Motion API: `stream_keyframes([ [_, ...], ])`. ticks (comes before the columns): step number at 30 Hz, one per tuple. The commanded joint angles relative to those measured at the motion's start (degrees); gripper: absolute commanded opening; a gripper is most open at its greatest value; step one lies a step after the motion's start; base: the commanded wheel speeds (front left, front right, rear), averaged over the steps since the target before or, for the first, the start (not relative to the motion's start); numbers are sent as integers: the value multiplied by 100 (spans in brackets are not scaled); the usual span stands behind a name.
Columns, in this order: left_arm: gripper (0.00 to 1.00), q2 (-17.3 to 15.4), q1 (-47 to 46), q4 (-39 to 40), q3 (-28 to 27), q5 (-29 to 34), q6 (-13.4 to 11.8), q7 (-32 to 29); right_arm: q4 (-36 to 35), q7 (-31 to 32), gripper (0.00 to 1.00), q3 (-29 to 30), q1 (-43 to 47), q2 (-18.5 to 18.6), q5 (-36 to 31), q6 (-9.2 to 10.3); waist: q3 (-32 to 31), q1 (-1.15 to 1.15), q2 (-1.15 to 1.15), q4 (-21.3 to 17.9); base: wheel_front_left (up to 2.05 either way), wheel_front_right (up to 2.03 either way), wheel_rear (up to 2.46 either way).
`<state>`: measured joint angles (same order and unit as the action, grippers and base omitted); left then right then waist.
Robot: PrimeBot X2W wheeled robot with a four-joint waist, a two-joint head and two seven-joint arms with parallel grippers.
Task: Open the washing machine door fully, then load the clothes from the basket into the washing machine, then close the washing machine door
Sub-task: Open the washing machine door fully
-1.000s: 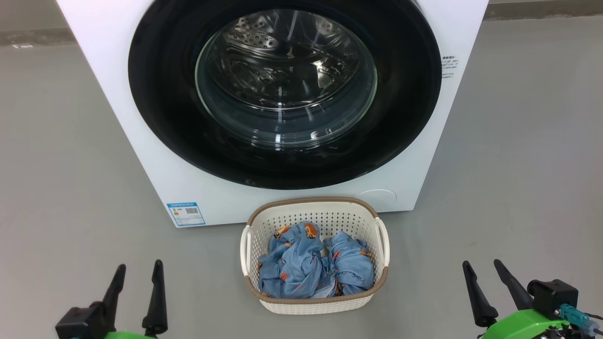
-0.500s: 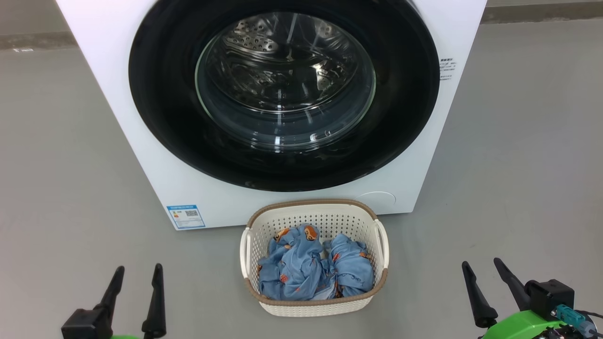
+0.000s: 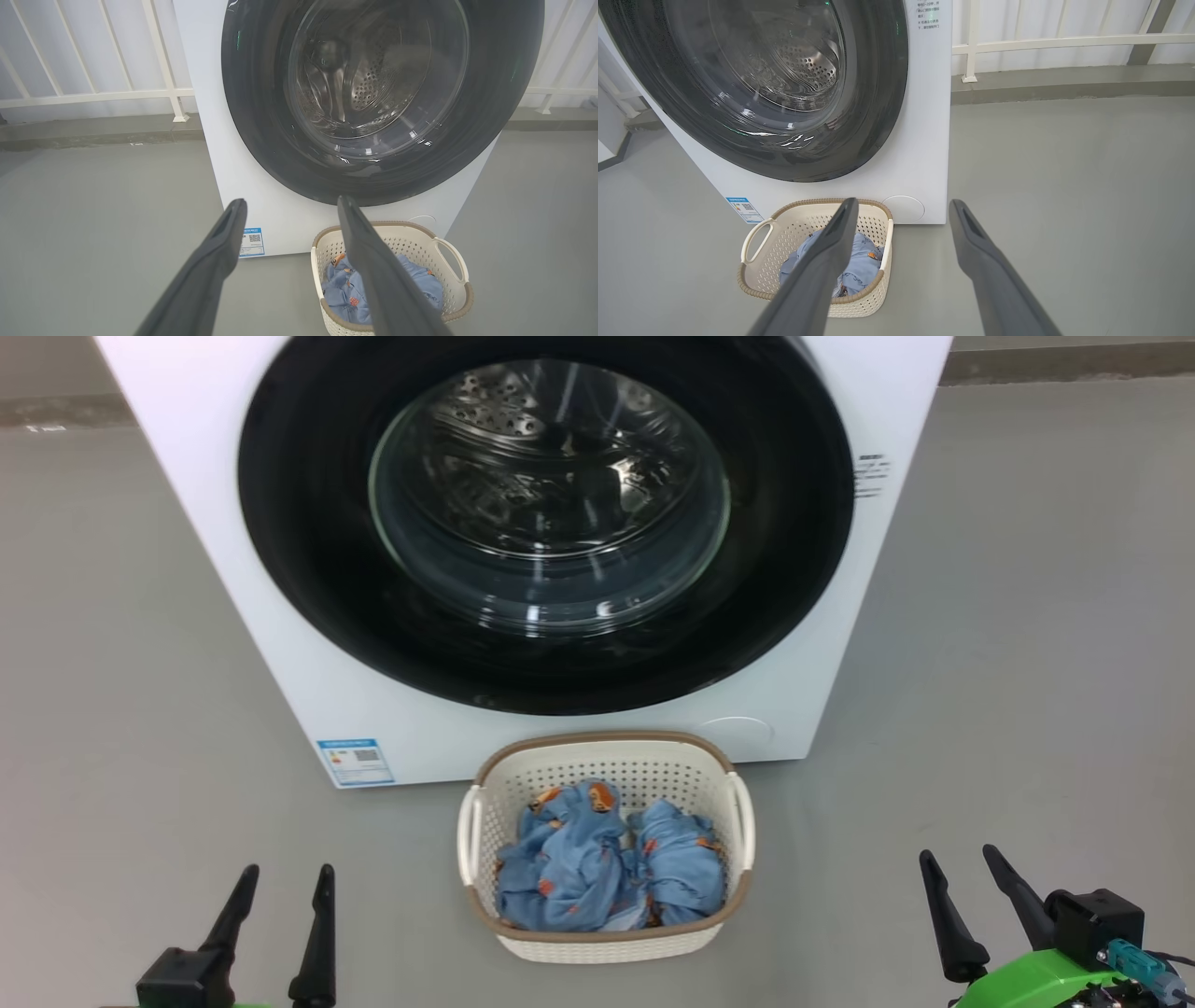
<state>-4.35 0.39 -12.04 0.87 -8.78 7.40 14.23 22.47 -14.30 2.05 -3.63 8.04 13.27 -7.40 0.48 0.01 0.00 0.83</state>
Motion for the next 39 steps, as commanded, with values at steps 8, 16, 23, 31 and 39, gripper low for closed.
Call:
stream_keyframes([
  [8,100,-84,-113,147,-189,-7,9,77,-159,-70,100,-120,-175,76,-30,-9,68,0,0,5,121,121,-241],
  [16,100,-83,-173,185,-187,-113,9,77,-152,-70,100,-103,-210,64,-23,-9,103,0,0,-27,122,122,-244],
  [23,100,-113,-146,290,-147,-346,9,77,-143,-70,100,-82,-229,50,-23,-9,119,0,0,-52,90,78,-168],
  [31,100,-100,-176,245,-98,-399,9,77,-175,-70,100,-35,-254,38,44,-9,126,0,0,-26,26,26,-51],
  [39,100,-23,-169,294,-14,-457,9,77,-253,-70,0,-113,-586,-104,578,-9,176,0,0,39,0,0,0],
])
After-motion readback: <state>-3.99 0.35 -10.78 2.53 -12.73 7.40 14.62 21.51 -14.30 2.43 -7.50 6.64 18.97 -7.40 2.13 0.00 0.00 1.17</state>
